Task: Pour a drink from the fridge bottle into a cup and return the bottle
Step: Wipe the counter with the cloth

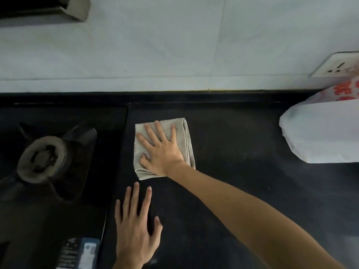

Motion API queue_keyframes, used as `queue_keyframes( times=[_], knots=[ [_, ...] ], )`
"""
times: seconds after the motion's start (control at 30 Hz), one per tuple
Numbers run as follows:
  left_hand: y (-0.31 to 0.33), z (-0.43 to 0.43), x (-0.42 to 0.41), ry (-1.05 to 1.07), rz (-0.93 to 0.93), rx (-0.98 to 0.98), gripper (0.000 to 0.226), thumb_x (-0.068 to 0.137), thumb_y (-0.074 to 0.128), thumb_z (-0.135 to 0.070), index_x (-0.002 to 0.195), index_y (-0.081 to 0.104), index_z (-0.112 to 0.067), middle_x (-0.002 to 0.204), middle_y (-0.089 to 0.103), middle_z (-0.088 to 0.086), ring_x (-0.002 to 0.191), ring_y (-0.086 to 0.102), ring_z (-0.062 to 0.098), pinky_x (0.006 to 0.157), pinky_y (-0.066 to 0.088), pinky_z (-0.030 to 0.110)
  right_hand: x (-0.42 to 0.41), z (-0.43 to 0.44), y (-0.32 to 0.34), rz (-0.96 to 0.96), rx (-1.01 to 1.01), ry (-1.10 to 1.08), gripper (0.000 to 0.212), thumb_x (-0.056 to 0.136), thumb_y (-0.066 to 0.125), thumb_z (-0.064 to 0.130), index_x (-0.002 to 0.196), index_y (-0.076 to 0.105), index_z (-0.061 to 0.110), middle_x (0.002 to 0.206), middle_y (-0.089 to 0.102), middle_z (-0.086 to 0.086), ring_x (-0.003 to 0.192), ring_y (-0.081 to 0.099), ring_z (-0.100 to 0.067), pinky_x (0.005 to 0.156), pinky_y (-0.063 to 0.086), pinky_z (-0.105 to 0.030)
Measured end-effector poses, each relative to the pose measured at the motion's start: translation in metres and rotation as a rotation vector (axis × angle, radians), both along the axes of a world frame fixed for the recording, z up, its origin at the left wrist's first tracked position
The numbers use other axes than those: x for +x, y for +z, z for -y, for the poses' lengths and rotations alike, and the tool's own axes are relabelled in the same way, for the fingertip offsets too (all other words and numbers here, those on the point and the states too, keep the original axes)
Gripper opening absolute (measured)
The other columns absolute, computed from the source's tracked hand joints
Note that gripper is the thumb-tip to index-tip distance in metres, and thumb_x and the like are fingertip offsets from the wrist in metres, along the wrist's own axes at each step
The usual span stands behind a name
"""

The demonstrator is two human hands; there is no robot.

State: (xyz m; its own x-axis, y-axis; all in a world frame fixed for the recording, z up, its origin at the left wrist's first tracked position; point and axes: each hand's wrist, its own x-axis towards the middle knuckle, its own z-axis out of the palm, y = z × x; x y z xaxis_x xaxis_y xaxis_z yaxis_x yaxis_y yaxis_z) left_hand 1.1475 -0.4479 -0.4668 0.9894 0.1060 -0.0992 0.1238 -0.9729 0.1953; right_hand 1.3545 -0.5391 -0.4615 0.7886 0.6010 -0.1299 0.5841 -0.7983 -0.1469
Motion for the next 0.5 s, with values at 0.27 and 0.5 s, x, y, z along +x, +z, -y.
queue_keyframes(
  times=[0.27, 0.5],
  knots=[
    [0.002, 0.001, 0.002, 0.010, -0.043, 0.007, 0.084, 0.073, 0.050, -0.043, 0.154, 0.036, -0.023, 0.166, 0.020, 0.007, 0.152, 0.018, 0.029, 0.117, 0.020, 0.057, 0.041, -0.041, 0.000, -0.020, 0.048, -0.037, 0.070, 0.093, 0.017, 0.057, 0.158, 0.009, 0.031, 0.166, -0.001, -0.003, 0.151, -0.010, -0.033, 0.110, -0.006, -0.071],
    [0.005, 0.001, 0.001, 0.002, -0.054, -0.038, 0.084, 0.077, 0.052, -0.043, 0.156, 0.031, -0.026, 0.167, 0.016, 0.004, 0.154, 0.014, 0.026, 0.119, 0.015, 0.053, 0.071, -0.059, 0.000, -0.033, 0.060, -0.157, 0.071, 0.092, 0.017, 0.054, 0.158, 0.009, 0.030, 0.166, 0.000, -0.003, 0.151, -0.007, -0.030, 0.112, -0.006, -0.069]
  ],
)
